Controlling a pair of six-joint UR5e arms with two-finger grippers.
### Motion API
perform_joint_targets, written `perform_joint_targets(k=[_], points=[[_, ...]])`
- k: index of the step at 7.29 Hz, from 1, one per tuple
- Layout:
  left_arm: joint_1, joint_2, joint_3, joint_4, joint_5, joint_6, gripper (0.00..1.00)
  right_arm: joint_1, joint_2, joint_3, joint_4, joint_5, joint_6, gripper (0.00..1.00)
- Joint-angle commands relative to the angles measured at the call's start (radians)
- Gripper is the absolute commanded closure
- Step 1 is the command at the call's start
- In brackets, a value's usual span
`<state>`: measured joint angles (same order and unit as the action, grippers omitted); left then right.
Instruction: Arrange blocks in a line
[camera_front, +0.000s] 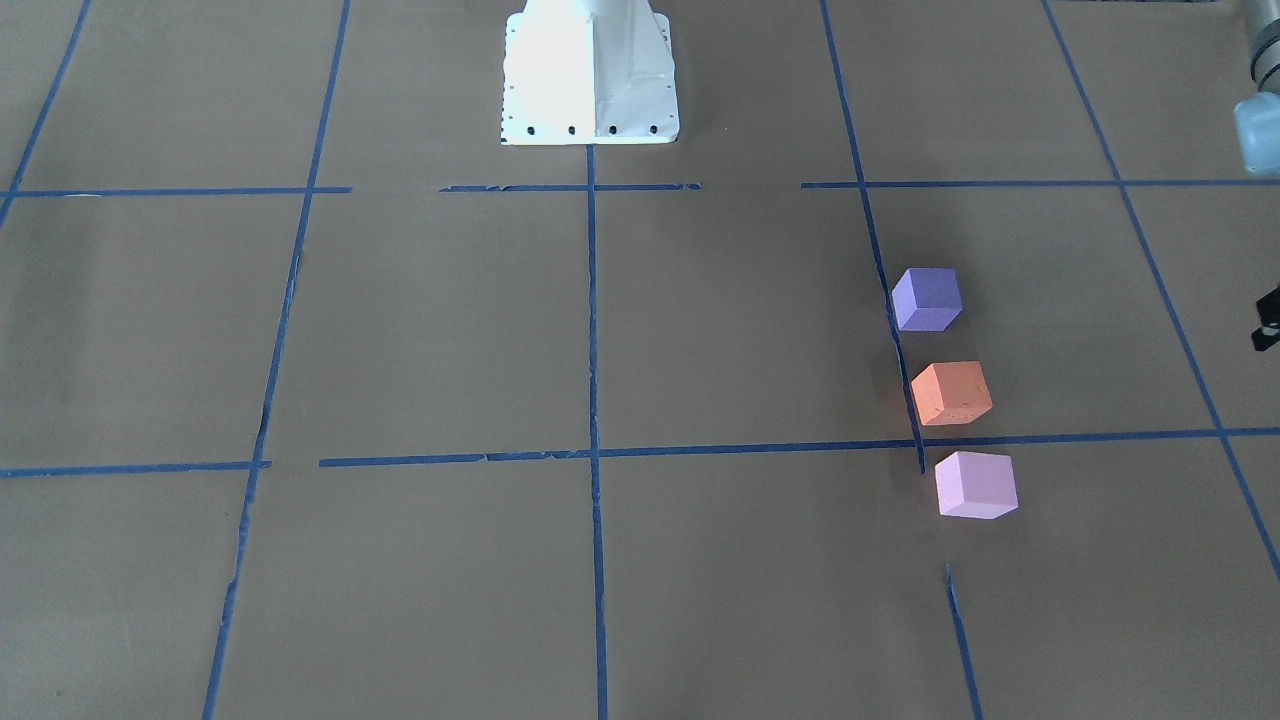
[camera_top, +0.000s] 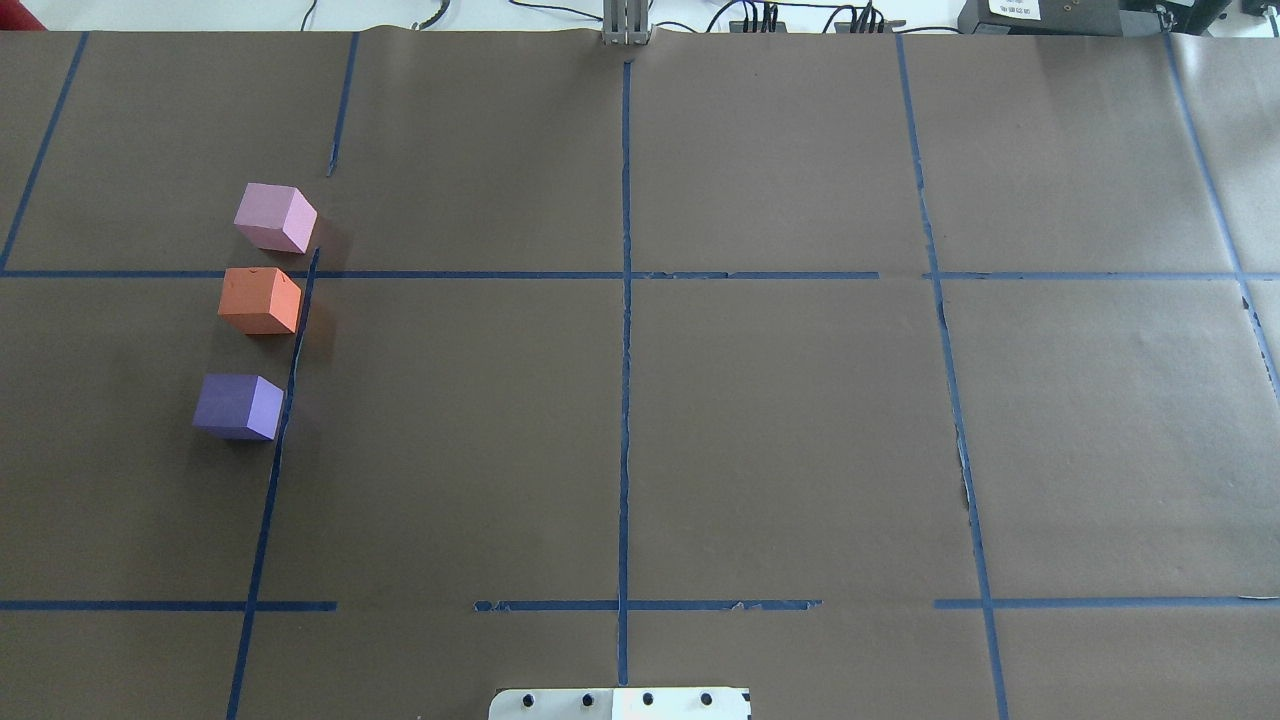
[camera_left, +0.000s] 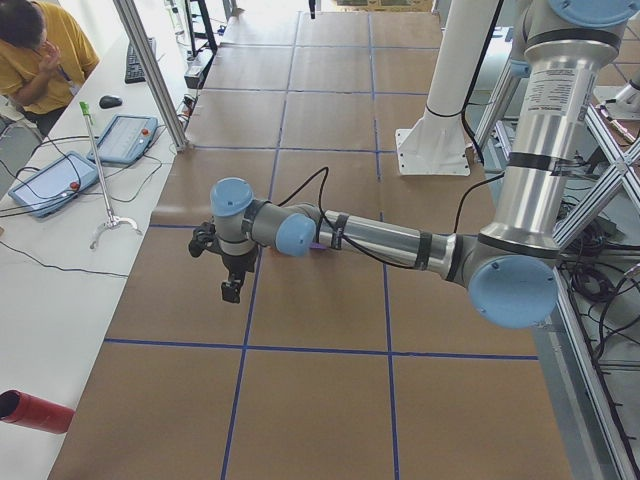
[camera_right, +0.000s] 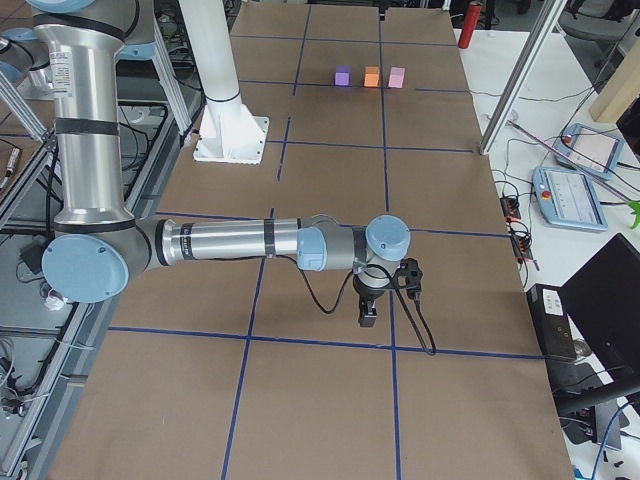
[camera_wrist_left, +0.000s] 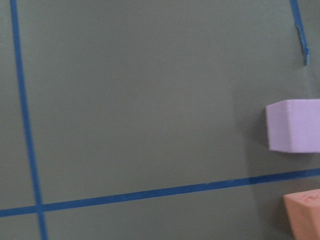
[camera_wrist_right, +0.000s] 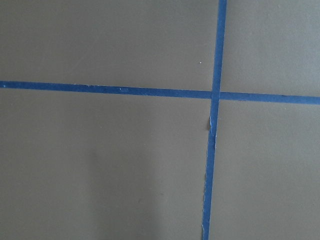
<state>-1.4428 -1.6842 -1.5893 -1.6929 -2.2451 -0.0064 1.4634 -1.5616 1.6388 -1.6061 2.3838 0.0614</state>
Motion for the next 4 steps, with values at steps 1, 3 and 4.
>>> perform_joint_targets(k=[1, 3, 4], points=[[-0.097, 0.089, 0.009, -0.002, -0.005, 0.123, 0.0, 0.0, 0.0, 0.001, 0.0, 0.0, 0.0, 0.0], [-0.097, 0.097, 0.005, -0.004, 0.004, 0.123, 0.0, 0.0, 0.0, -0.001, 0.0, 0.0, 0.0, 0.0], [-0.097, 0.1, 0.009, -0.002, -0.001, 0.125, 0.0, 0.0, 0.0, 0.001, 0.0, 0.0, 0.0, 0.0]])
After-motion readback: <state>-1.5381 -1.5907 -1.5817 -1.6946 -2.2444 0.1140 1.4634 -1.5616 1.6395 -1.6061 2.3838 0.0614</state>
